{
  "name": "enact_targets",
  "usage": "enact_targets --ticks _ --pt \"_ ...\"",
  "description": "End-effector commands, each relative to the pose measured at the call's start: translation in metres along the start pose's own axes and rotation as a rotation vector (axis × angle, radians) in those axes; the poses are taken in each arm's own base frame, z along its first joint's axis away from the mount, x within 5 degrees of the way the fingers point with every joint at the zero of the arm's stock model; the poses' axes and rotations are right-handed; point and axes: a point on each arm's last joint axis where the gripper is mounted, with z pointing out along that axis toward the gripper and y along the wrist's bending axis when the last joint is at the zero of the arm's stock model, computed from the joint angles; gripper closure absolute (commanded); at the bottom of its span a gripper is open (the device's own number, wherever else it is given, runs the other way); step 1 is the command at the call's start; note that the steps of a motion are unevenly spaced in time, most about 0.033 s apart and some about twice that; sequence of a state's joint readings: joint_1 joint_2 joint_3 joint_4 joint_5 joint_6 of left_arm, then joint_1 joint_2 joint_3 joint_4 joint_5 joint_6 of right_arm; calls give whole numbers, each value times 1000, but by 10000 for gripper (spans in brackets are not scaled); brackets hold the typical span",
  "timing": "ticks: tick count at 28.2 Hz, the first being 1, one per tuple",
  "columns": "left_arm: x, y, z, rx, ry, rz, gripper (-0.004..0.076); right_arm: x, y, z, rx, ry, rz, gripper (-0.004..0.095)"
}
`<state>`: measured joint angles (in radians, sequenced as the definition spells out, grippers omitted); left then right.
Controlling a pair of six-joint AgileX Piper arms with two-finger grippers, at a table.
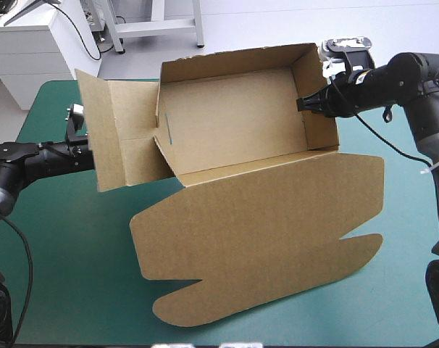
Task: Fold the box
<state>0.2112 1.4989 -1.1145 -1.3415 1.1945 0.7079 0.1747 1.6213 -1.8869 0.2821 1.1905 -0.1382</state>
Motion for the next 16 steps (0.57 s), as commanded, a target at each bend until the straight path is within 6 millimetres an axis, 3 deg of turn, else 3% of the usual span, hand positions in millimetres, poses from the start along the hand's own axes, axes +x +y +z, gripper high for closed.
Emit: enact_targets --ticks 1,16 --pt "6 -42 0 175 26 61 108 -10 4 -26 8 -128 4 926" --pt "5 -86 -1 264 11 172 108 -9 1 -26 38 -120 -3 925"
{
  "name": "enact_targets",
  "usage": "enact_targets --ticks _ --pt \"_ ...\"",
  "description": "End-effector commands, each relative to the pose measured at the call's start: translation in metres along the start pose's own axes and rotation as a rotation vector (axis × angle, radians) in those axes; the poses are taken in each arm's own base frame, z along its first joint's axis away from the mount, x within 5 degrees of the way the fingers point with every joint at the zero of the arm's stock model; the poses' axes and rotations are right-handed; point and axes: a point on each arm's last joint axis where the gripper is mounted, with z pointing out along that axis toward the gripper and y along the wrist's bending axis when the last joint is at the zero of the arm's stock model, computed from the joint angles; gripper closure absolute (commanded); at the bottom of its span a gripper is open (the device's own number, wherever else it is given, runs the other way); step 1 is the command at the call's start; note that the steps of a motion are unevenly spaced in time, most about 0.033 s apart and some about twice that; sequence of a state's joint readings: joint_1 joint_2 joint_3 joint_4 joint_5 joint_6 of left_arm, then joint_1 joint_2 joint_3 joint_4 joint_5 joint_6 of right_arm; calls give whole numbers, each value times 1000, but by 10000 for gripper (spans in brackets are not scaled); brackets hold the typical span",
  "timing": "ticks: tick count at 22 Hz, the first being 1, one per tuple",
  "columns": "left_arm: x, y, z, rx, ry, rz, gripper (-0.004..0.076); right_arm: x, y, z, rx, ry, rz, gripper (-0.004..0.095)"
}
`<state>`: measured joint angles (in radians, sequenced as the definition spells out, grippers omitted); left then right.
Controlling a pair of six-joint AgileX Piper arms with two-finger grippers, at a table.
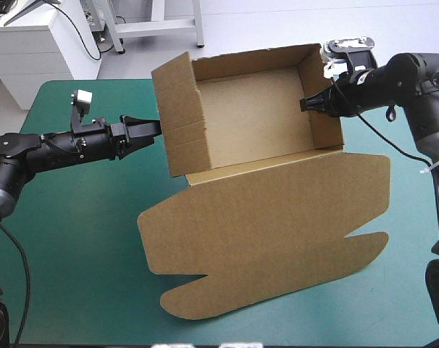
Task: Fold the box
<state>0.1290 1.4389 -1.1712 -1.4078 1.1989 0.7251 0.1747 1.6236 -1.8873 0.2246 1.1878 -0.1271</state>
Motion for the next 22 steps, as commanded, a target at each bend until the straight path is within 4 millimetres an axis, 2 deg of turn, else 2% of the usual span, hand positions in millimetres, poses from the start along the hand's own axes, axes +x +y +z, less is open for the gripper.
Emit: enact_targets --ticks 1,8,15,20,22 --pt "0 -44 1 170 29 56 108 -10 5 -27 -13 -126 9 925" --pt "-7 -65 0 206 19 79 108 -9 3 -27 10 -121 0 925" --pt "0 -80 -2 226 30 93 108 -9 2 -27 23 -122 1 925" --pt "7 -86 6 237 73 107 108 -10 3 -27 20 -125 0 915" --pt "9 -87 9 231 86 114 108 -10 10 -26 5 -132 -15 907"
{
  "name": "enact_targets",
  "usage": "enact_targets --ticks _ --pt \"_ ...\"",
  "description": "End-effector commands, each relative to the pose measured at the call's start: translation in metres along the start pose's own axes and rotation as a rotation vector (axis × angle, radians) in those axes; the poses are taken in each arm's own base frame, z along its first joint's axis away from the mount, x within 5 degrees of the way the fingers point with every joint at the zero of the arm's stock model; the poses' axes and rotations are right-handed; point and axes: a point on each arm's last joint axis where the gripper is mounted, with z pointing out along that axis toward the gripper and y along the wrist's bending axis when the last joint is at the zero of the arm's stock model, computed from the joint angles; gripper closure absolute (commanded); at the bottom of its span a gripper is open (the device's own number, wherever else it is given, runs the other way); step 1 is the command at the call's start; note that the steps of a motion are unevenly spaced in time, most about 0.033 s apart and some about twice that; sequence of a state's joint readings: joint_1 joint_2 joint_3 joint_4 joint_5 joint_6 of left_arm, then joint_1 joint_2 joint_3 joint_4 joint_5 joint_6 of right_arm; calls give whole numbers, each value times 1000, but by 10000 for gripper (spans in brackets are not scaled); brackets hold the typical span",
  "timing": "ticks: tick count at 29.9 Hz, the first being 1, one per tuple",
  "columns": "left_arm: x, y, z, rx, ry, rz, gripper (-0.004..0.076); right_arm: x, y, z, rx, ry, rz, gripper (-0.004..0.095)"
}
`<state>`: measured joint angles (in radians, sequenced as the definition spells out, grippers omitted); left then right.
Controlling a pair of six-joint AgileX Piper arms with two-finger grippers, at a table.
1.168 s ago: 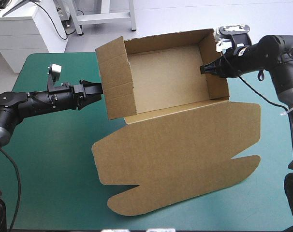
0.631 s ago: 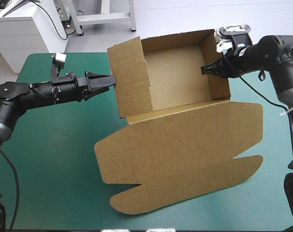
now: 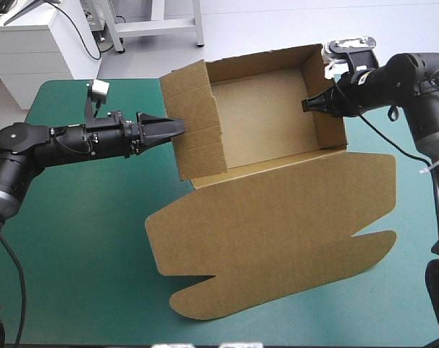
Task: Fold the box
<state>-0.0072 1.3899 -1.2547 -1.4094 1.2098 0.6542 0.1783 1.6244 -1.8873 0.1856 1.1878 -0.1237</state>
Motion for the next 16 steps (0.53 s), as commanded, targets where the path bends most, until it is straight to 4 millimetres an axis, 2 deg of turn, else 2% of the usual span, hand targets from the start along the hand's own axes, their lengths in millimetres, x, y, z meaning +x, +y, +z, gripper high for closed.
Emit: enact_targets --ticks 1,7,11,16 --pt "1 -33 -3 121 17 41 108 -11 14 -26 -31 -141 0 907" --pt "0 -29 -3 79 -2 48 108 -13 29 -26 32 -159 -28 907" --pt "-1 -19 -1 -30 -8 45 108 -12 36 -28 54 -167 -45 908" --pt "-3 -18 -3 -80 -42 31 108 -16 45 -39 71 -195 -70 907"
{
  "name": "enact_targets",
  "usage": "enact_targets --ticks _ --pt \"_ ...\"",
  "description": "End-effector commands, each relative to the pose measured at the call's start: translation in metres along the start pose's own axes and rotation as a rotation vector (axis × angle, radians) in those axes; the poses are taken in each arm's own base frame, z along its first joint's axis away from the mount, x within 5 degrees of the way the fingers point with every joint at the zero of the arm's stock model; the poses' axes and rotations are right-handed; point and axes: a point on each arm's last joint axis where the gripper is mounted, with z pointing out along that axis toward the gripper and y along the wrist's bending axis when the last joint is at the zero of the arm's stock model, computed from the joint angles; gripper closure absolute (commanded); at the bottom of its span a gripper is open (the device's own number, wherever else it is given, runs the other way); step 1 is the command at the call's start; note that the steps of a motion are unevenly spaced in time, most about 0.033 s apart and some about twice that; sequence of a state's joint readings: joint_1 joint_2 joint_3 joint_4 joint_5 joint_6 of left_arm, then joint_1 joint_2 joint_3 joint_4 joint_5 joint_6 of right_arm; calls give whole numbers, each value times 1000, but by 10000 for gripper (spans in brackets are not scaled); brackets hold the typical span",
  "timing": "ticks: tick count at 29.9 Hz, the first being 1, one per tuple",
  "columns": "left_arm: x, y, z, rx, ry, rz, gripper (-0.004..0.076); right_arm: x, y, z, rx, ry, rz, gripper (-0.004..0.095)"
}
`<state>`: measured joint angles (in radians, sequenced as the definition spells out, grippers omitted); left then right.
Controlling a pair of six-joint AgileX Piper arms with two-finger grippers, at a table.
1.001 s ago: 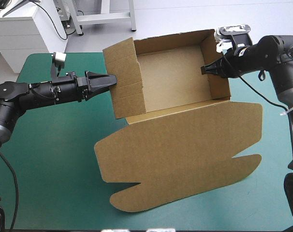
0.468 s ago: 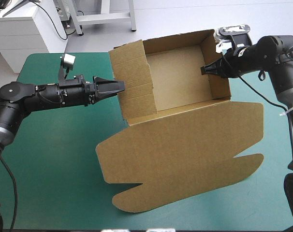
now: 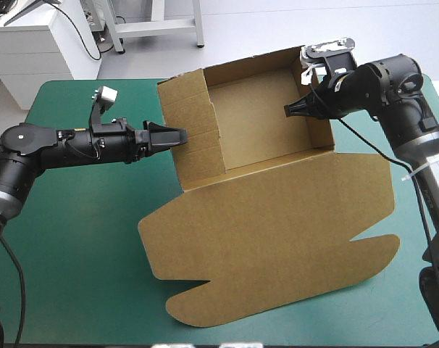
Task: Fold the box
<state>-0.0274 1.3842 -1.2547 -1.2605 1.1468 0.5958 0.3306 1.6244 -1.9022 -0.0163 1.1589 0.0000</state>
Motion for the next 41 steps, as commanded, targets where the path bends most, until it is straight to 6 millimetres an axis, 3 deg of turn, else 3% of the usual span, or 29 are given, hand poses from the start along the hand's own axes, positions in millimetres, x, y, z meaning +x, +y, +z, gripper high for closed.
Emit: enact_targets --ticks 1,10,23,38,41 --pt "-9 -26 -10 44 -97 21 108 -15 9 -44 -5 -176 -3 907" --pt "-14 -21 -17 -133 -194 20 108 -20 29 -61 40 -217 -35 908" --pt "7 -52 30 -277 -202 115 180 -19 32 -61 38 -207 -26 907" --pt "3 -45 40 -310 -271 -16 181 -18 48 -65 85 -222 -48 908" --pt "2 -44 41 -311 -271 -19 213 -18 50 -65 81 -223 -48 907"
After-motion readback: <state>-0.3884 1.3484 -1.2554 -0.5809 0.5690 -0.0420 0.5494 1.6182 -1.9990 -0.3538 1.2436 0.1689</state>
